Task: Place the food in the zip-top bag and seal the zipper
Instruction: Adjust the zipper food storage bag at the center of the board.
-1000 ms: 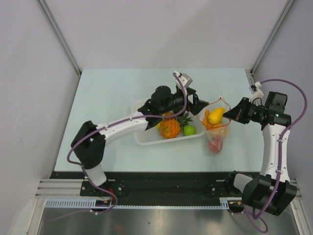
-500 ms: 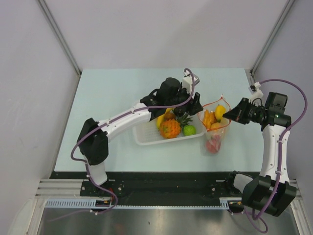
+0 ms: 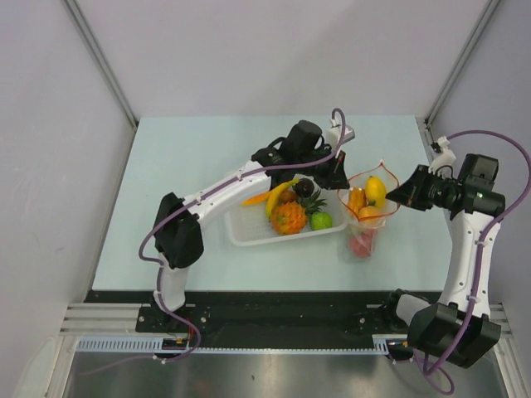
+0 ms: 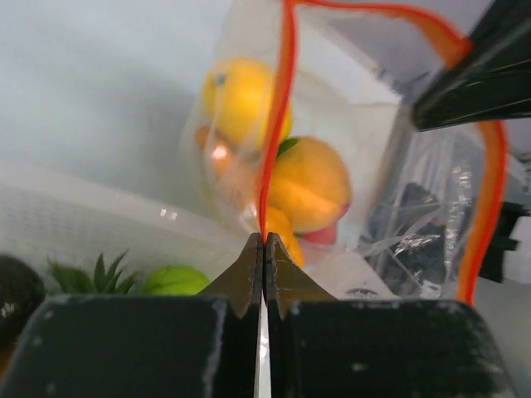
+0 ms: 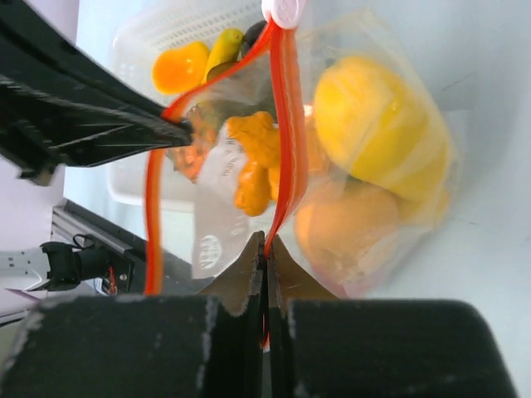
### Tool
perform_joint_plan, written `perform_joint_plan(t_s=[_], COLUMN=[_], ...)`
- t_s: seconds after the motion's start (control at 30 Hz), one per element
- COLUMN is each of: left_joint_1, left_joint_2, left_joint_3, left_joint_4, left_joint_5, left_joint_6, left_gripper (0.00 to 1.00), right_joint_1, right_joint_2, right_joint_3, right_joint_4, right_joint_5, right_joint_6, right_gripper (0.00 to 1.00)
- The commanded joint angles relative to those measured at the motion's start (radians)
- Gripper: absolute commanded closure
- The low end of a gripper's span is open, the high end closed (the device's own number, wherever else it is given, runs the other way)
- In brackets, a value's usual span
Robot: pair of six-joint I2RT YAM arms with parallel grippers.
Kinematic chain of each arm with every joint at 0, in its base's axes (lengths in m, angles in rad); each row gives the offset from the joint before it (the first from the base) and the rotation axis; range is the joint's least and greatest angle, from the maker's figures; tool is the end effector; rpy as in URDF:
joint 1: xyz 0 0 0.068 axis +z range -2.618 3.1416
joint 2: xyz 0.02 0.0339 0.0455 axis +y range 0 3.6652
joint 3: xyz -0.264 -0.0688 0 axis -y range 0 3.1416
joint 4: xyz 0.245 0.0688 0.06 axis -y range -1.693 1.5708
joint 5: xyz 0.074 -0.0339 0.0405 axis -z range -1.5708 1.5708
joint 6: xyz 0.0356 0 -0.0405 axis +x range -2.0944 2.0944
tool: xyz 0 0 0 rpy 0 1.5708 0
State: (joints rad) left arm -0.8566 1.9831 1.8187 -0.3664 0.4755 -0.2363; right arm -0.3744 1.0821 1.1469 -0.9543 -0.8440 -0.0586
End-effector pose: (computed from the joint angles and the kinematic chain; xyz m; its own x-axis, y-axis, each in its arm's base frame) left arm 0.2945 -0.3646 0.3210 -0.5402 0.3054 -0.7842 0.8269 0.3657 -0.4272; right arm 0.1942 -0.0477 0.3465 -0.7103 0.2373 -0.6627 -0.2370 0.8059 0.5426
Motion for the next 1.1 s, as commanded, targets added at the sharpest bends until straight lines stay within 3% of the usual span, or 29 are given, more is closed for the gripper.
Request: perform_joint_plan(t_s=[0.0,0.1,0.23,0.27,0.47,0.63,0.93,1.07], left_joint_1=[-0.012,-0.024,-0.016,-0.013,0.001,-0.001,-0.001,0.021], left_joint_2=[-0.099,-0.127,0.058,0.098,-0.010,-0.076,-0.038,0.043], left_joint_3=[0.120,0.064,0.167,0.188,0.074,0.087,0.113,0.163], left_joint_4=[0.070,0.129,-0.120,-0.147,0.018,0.063,0.009,-0.121], left_joint_5=[0.138,0.089,0.095,0.109,0.054,0.048,-0.004,0.011], left_joint_6=[-0.024,-0.003,0.017,0.012,0.041,0.058,0.101,0.091], left_gripper=[1.00,1.00,1.00,1.00,1.00,1.00,0.97,0.97], right_joint_1=[-0.026,-0.020,0.050,0.055,0.054,0.064,0.100,0.106], right_joint_2=[-0.022,-0.043,-0.028,0.010,-0.004,0.003,0.016,0.030], right_joint_3=[0.181,0.179,0.010,0.005,0.028,0.180,0.045,-0.004], right_joint_4=[-0.089,-0.063,0.008,-0.006,-0.003,-0.061,0.035,0.046], right_joint_5=[0.016,0.061,0.249,0.253,0.284,0.191,0.269,0.273], right_joint_6=[-0.060,-0.052,-0.063,-0.063,-0.070,-0.018,-0.014,-0.020], right_gripper=[1.00,1.00,1.00,1.00,1.00,1.00,1.00,1.00])
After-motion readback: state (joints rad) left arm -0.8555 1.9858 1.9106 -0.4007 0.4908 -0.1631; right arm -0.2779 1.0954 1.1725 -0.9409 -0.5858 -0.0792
